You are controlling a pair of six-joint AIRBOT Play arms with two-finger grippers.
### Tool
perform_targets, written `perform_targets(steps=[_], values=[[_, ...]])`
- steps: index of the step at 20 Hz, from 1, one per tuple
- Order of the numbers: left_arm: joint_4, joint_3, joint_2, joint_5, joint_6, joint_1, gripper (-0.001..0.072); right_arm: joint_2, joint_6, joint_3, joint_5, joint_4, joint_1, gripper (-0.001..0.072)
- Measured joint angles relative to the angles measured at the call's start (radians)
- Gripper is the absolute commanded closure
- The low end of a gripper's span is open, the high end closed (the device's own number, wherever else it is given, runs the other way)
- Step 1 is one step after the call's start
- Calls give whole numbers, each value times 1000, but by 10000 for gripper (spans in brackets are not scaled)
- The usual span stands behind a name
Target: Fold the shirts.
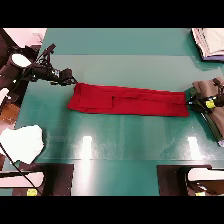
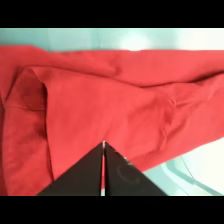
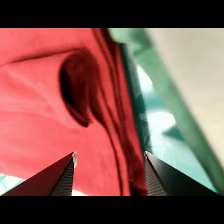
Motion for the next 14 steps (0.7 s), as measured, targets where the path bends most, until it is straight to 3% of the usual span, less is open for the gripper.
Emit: perform_targets(steps=[5,7,9,10,14], values=[[-2,0,-3,-13,2,-18,673,-71,-23,38,29,17,33,235],[-1,0,-4,-13,2,-48,681,-96,-27,61,45,14,59,368],[-1,0,-5,-7,3,-90,682,-115,-34,79,46,3,82,635],[0,0,-6,0,3,-113,682,-121,-36,88,46,-7,89,695],[1,8,-37,43,0,-223,682,-121,-41,151,96,-7,103,698]])
